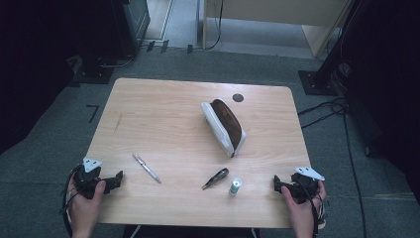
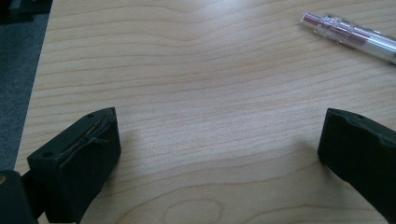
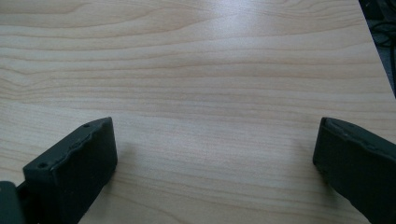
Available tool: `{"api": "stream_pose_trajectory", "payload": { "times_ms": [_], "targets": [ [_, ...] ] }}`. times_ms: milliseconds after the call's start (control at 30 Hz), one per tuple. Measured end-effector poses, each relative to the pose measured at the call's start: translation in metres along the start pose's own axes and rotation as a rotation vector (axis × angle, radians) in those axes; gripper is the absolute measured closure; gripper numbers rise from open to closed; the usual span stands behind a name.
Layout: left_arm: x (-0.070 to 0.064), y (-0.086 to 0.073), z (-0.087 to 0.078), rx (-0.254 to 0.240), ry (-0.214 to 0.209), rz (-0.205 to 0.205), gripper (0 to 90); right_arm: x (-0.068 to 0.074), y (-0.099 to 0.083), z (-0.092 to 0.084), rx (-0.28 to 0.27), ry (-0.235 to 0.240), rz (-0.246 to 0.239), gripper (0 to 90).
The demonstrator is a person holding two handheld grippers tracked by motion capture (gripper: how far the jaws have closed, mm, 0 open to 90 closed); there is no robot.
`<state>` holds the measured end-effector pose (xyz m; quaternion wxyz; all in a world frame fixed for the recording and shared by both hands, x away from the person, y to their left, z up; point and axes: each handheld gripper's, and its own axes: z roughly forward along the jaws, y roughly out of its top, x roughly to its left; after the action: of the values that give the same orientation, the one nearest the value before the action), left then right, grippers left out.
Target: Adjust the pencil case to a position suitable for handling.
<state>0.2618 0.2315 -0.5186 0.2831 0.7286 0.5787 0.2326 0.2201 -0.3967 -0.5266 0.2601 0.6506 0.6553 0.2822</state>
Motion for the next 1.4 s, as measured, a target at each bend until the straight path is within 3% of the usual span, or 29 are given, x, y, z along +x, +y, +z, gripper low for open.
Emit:
{"api": "stream_pose_trajectory", "payload": {
  "times_ms": [100,200,333,633,800,967,1067,1167,1400],
  "targets": [
    [0.0,0.0,0.0,0.0,0.0,0.0,0.0,0.0,0.0,0.0,0.0,0.004,-0.006,0.7],
    [0.0,0.0,0.0,0.0,0.0,0.0,0.0,0.0,0.0,-0.005,-0.025,0.015,-0.01,18.8],
    [0.0,0.0,0.0,0.0,0.0,0.001,0.0,0.0,0.001,-0.007,-0.012,0.032,-0.013,18.4],
    [0.0,0.0,0.0,0.0,0.0,-0.001,0.0,0.003,0.017,-0.027,-0.093,0.091,-0.014,25.4],
    [0.001,0.001,0.001,-0.004,0.001,-0.003,0.0,0.016,0.035,-0.034,-0.136,0.121,-0.062,27.3],
    [0.002,0.001,0.001,-0.003,-0.005,0.006,0.0,0.027,0.05,-0.039,-0.156,0.15,-0.079,28.7],
    [0.005,0.0,0.0,-0.002,-0.019,0.02,0.0,0.035,0.063,-0.04,-0.175,0.188,-0.085,30.2],
    [0.005,0.0,0.0,0.0,-0.021,0.022,0.0,0.039,0.072,-0.038,-0.155,0.278,-0.047,34.4],
    [0.005,0.0,0.0,0.0,-0.02,0.022,0.0,0.057,0.094,-0.034,-0.148,0.345,-0.065,38.6]
  ]
}}
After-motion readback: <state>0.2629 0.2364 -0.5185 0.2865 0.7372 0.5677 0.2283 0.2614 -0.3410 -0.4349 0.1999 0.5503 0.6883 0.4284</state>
